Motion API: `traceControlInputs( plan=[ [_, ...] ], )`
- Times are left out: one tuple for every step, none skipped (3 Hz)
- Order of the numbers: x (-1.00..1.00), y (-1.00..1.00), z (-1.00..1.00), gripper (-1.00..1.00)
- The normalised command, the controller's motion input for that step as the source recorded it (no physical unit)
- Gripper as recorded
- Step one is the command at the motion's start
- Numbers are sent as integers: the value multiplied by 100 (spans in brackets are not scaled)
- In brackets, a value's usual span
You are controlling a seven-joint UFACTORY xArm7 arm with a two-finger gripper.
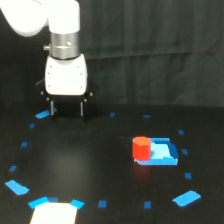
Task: Pick up the red object from the table
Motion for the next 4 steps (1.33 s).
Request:
traceControlInputs(
  plan=[
    [100, -52, -7, 100],
    [100, -34, -34, 100],
    [100, -77, -12, 100],
    [72, -92, -21, 100]
  ],
)
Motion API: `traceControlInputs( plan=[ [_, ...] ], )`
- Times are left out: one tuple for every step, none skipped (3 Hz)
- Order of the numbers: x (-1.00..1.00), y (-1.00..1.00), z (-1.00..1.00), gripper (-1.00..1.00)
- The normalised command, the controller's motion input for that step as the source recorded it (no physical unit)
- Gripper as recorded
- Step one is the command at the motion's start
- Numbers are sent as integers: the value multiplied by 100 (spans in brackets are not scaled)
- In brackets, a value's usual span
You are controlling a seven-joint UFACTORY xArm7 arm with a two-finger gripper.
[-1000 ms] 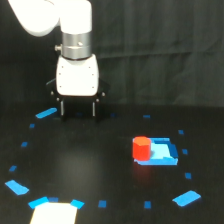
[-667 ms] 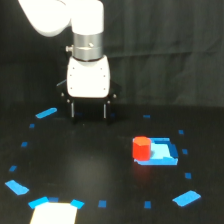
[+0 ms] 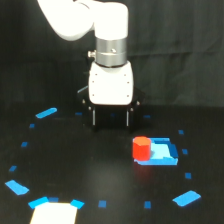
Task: Pick up the red object from the table
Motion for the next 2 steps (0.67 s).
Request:
traceControlInputs(
  plan=[
    [81, -100, -6, 100],
    [67, -100, -35, 86]
  ],
)
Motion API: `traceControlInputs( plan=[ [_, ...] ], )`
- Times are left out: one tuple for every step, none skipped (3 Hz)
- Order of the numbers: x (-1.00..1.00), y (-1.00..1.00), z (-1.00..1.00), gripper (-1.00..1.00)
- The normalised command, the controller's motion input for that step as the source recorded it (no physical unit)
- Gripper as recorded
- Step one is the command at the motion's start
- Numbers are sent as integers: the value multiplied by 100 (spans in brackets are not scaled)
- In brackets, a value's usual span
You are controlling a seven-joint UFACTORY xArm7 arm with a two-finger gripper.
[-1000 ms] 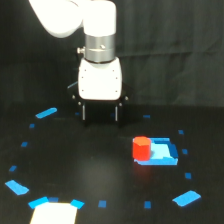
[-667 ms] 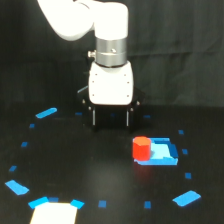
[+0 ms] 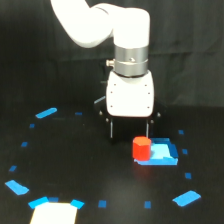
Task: Pick up the red object from the table
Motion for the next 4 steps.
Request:
traceControlInputs(
  plan=[
    [37, -100, -43, 71],
    [32, 17, 6, -100],
    [10, -3, 36, -100],
    [5, 34, 25, -100]
  ],
)
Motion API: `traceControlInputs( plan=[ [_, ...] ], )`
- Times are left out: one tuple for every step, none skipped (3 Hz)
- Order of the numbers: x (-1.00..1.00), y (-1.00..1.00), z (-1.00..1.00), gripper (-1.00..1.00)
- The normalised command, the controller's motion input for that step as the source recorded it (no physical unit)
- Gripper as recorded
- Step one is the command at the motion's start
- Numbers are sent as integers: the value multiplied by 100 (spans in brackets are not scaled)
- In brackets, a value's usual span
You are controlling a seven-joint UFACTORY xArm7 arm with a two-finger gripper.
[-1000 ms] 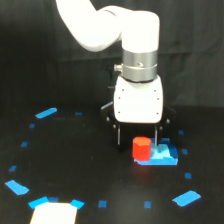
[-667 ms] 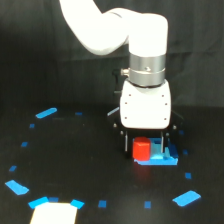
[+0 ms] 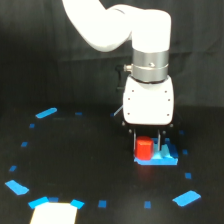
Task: Pick up the red object from the table
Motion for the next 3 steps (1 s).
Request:
traceControlInputs(
  plan=[
    [28, 8, 76, -100],
    [70, 30, 100, -95],
    [27, 16, 100, -98]
  ],
)
